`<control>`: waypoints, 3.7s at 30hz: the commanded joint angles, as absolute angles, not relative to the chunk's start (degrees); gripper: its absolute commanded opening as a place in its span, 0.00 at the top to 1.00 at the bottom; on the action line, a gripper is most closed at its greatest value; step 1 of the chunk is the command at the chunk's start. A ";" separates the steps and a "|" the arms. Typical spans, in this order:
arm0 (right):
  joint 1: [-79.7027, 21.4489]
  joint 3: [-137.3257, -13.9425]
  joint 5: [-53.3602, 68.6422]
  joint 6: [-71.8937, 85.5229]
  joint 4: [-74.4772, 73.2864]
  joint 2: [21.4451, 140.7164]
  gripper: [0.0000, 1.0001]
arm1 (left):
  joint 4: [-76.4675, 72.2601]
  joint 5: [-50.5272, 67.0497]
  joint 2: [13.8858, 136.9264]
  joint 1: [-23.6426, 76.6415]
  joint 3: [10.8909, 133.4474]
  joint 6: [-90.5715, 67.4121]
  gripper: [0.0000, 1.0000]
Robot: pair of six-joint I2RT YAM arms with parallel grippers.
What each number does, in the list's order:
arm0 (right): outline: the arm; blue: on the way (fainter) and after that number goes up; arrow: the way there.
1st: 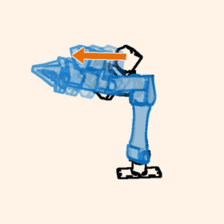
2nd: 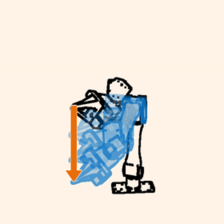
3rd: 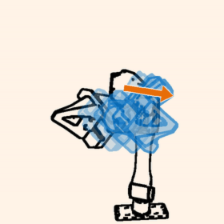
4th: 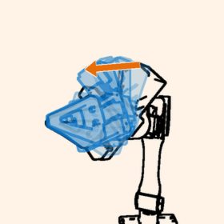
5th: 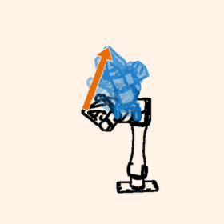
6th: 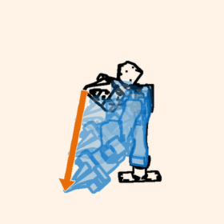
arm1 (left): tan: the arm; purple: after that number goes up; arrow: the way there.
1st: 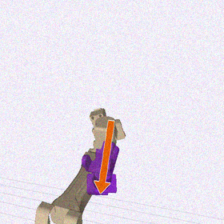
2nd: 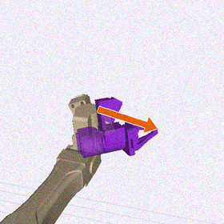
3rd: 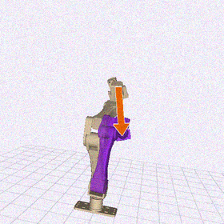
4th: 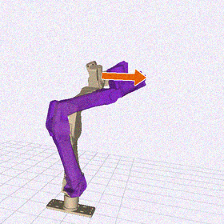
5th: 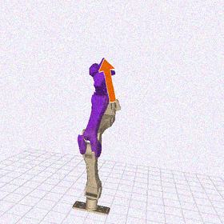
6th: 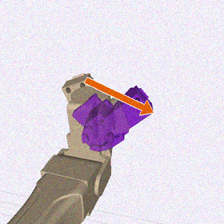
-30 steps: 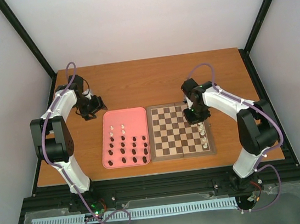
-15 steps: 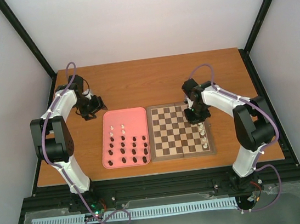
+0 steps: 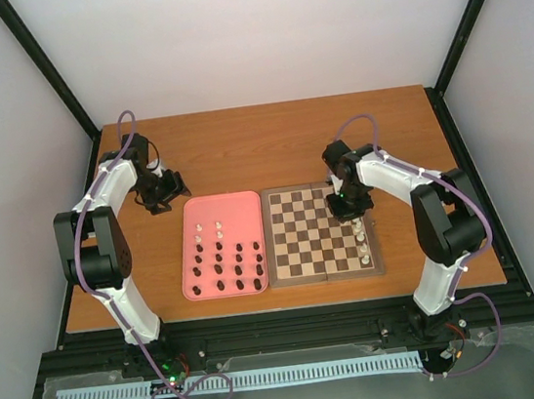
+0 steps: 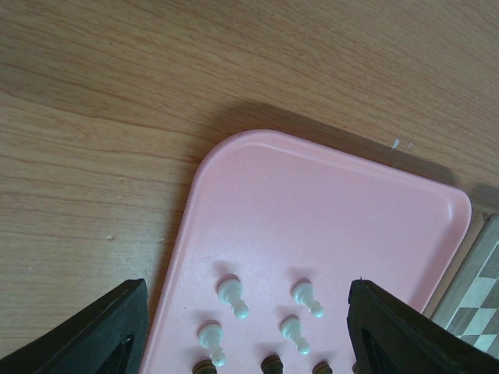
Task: Set up the chess pieces on the board
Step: Place the chess piece on the chessboard, then pick up the chess piece from the storage box, then place the chess piece on the chessboard.
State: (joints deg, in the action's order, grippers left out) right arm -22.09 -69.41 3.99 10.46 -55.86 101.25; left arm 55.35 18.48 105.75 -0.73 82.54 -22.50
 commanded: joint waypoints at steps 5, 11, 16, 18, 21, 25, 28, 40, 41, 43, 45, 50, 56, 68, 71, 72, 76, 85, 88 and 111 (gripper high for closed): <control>-21.61 -72.62 5.80 9.61 -57.52 98.34 0.79 | 55.81 18.52 106.35 -0.53 84.04 -21.60 0.21; -23.88 -76.83 3.23 8.88 -60.51 95.52 0.76 | 55.79 18.54 106.27 -0.57 84.09 -21.68 0.21; -30.86 -84.82 4.43 9.17 -61.45 98.20 0.64 | 55.63 18.53 105.85 -0.58 83.80 -21.70 0.21; -34.14 -89.59 6.21 9.26 -60.87 101.82 0.59 | 55.63 18.63 105.67 -0.53 83.64 -21.73 0.21; -38.71 -97.52 8.19 9.03 -59.36 109.47 0.57 | 55.33 18.73 105.51 -0.54 83.34 -21.80 0.21; -43.54 -112.55 9.87 8.00 -60.28 121.68 0.56 | 55.42 17.85 105.10 -0.55 83.35 -21.88 0.21; -46.16 -121.39 11.12 7.25 -60.89 128.42 0.55 | 55.64 17.66 104.83 -0.53 83.58 -21.80 0.21; -50.03 -129.62 16.00 5.48 -56.72 139.40 0.55 | 55.21 17.01 104.74 -0.53 82.94 -22.04 0.21; -50.16 -130.02 16.00 5.38 -56.76 139.96 0.55 | 55.29 17.05 104.62 -0.53 82.90 -22.07 0.21; -50.27 -130.46 16.00 5.43 -56.36 140.90 0.55 | 55.24 17.07 104.40 -0.58 82.80 -22.13 0.21; -50.27 -130.73 15.68 5.68 -55.60 141.78 0.55 | 55.13 17.05 104.18 -0.57 82.52 -22.09 0.21; -50.27 -133.04 16.04 5.89 -55.22 144.48 0.57 | 55.02 17.26 103.72 -0.56 82.22 -22.21 0.21; -50.23 -133.78 16.42 6.05 -54.66 145.70 0.62 | 55.05 17.49 103.54 -0.55 82.41 -22.20 0.21; -50.19 -134.87 18.01 6.49 -54.79 147.77 0.69 | 54.96 17.78 103.58 -0.53 82.18 -22.07 0.21; -50.19 -134.92 18.06 6.43 -54.86 147.79 0.74 | 54.77 17.95 103.62 -0.58 81.98 -22.13 0.21; -50.19 -134.85 17.96 6.46 -55.00 147.77 0.75 | 54.74 17.93 103.64 -0.53 81.90 -22.19 0.21; -50.10 -134.76 17.80 6.41 -55.11 147.70 0.84 | 54.65 18.10 103.72 -0.55 81.82 -22.20 0.21; -48.95 -134.26 14.24 6.26 -55.85 144.25 0.97 | 54.86 17.78 103.76 -0.54 82.03 -21.95 0.21; -47.81 -131.60 11.73 6.55 -55.41 139.38 0.97 | 55.30 17.59 103.84 -0.60 82.59 -21.84 0.21; -29.60 -61.84 6.12 15.30 -49.67 86.82 0.97 | 55.57 17.80 105.56 -0.53 84.26 -21.83 0.21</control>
